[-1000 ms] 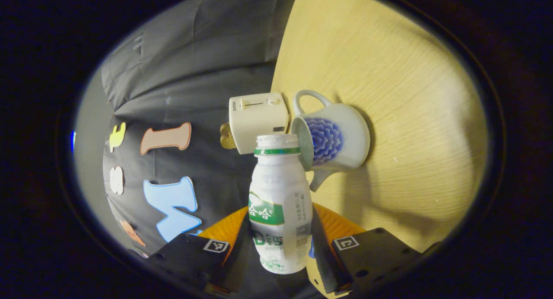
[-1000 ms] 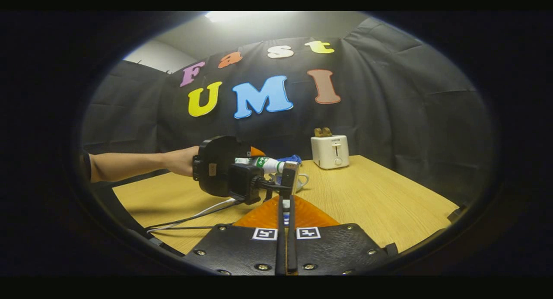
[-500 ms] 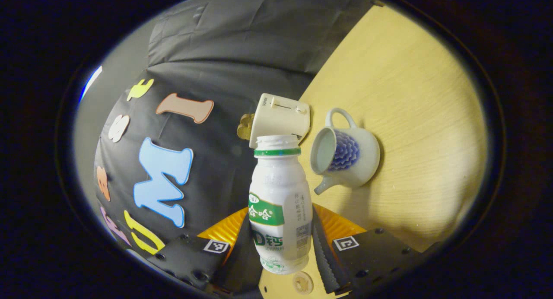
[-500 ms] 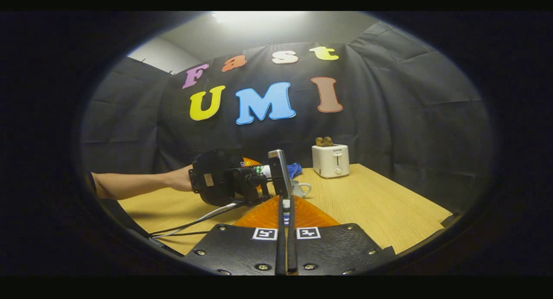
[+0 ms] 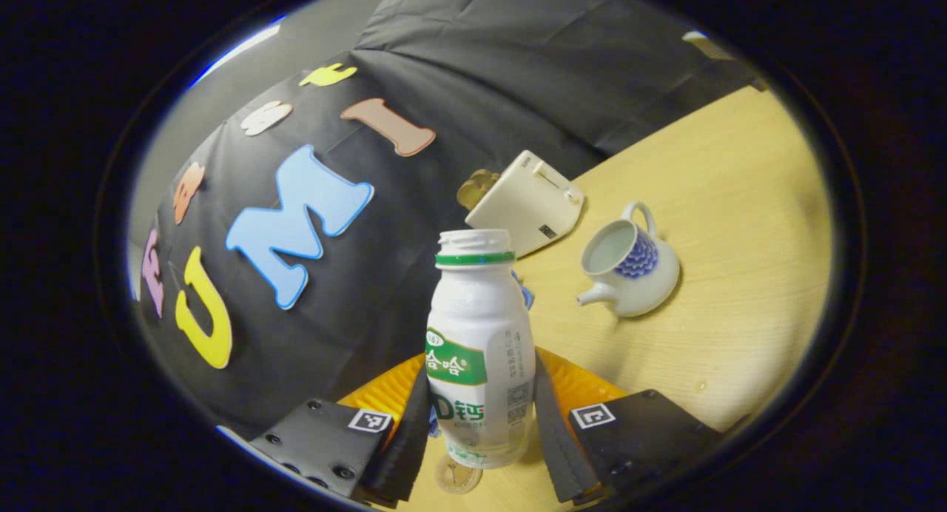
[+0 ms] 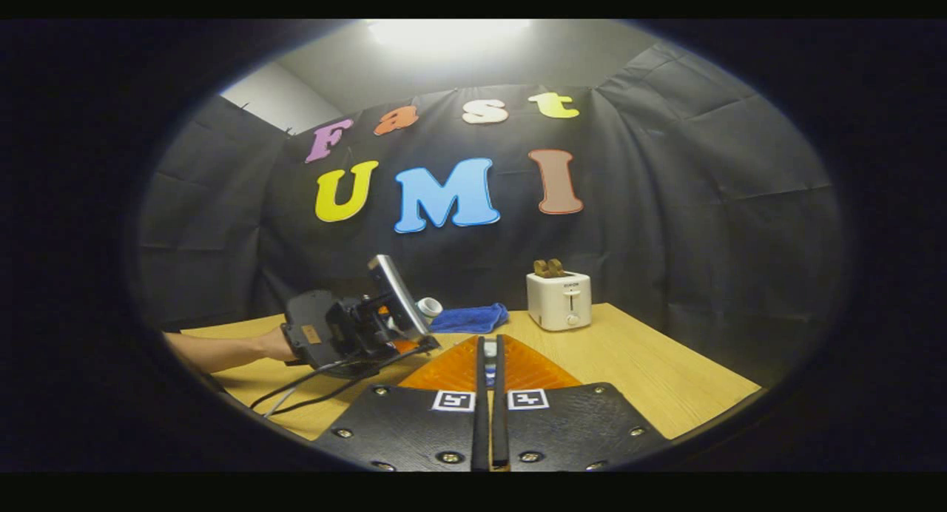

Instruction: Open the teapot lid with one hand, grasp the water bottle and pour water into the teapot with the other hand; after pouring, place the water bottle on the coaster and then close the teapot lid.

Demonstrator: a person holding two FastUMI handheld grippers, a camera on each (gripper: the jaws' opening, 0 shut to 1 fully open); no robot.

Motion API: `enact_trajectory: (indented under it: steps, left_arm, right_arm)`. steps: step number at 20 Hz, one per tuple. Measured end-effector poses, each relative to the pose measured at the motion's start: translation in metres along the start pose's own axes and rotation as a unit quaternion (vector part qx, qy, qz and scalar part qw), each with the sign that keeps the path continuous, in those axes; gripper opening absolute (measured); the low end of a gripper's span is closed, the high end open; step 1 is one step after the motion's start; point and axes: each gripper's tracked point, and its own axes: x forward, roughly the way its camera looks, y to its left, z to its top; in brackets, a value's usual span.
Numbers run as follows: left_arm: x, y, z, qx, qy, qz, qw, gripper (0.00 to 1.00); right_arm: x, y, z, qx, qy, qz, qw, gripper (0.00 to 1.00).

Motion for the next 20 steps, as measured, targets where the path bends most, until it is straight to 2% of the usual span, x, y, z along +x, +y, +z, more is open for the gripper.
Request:
enact_trajectory:
  steps: [1,3,4,11,13,17,20]
  left_arm:
    - [-0.003,0.004,-0.003,-0.022,-0.001,-0.001,1.000,0.82]
    - [-0.008,0.011,-0.009,-0.057,0.000,0.002,0.998,0.81]
    - [-0.011,0.014,-0.013,-0.070,0.000,0.005,0.998,0.74]
    - [-0.028,0.038,-0.019,-0.160,-0.027,0.026,0.986,0.74]
    - [-0.031,0.042,-0.020,-0.184,-0.036,0.029,0.982,0.81]
    - [-0.036,0.056,-0.032,-0.225,-0.042,0.037,0.973,0.81]
    - [-0.042,0.080,-0.040,-0.258,-0.050,0.062,0.963,0.80]
  right_arm:
    - [0.007,0.001,-0.001,0.002,0.001,0.003,1.000,0.02]
    - [0.023,0.003,-0.001,0.003,0.003,0.006,1.000,0.02]
    - [0.034,0.004,-0.001,0.001,0.005,0.008,1.000,0.02]
    - [0.127,0.020,-0.038,-0.016,0.061,0.039,0.997,0.02]
    - [0.150,0.015,-0.053,-0.023,0.077,0.031,0.996,0.02]
    - [0.179,0.008,-0.066,-0.036,0.087,0.011,0.996,0.02]
    - [0.185,0.005,-0.073,-0.038,0.095,0.003,0.995,0.02]
